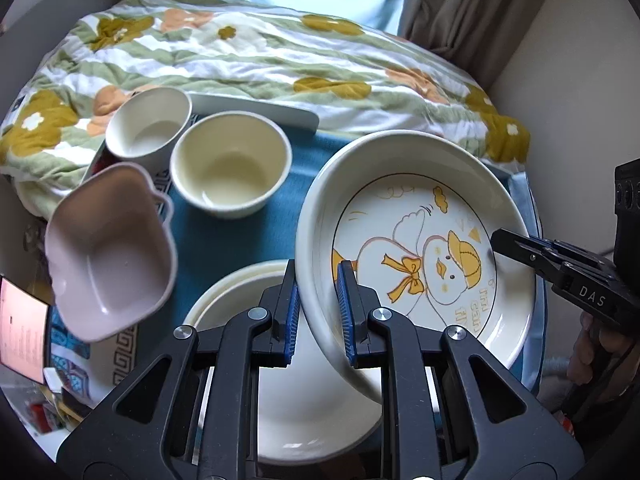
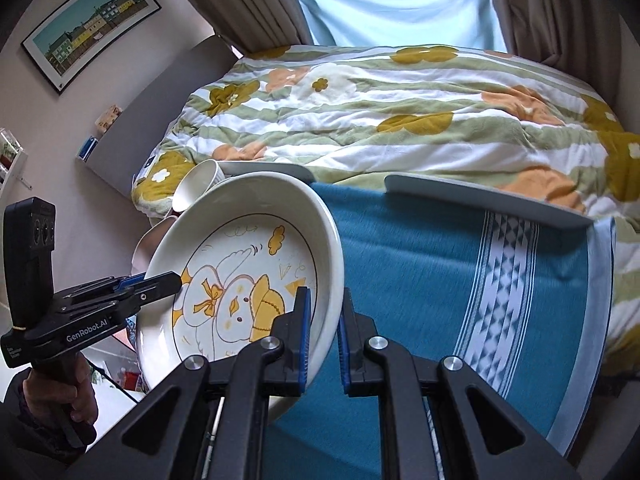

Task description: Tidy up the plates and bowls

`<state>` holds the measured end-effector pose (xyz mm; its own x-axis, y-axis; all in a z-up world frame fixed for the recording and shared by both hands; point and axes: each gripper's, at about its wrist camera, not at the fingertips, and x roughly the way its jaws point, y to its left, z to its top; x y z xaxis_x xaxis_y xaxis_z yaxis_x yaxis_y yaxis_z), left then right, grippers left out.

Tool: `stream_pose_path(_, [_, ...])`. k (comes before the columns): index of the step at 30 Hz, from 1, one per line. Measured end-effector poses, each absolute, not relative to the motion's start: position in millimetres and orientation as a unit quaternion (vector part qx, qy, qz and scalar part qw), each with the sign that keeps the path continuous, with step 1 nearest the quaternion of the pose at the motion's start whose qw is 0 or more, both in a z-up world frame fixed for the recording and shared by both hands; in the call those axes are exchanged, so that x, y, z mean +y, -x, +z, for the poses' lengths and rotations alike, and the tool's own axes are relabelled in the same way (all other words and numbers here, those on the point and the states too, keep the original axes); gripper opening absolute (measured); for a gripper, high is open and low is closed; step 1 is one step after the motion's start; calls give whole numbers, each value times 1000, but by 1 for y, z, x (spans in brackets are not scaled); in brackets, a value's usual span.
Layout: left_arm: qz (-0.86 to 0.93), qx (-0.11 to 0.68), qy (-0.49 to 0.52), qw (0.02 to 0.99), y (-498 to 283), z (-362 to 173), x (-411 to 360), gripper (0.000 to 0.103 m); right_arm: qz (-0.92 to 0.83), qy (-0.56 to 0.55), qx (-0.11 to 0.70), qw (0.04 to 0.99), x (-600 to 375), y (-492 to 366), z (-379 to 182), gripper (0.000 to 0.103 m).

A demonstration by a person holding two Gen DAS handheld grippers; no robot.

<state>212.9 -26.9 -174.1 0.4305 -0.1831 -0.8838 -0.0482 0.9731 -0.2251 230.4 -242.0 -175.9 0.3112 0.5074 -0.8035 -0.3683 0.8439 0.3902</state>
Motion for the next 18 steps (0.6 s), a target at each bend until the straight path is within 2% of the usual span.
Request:
stream_pose_path(10, [-96,567,67,815,-158,-216,10,16,196,-128,541,808,-212,-146,-212,11])
stream_pose_path(18, [-127,578,70,803,-155,-250,24,16,160,-117,532,823,-199,-124,-232,11])
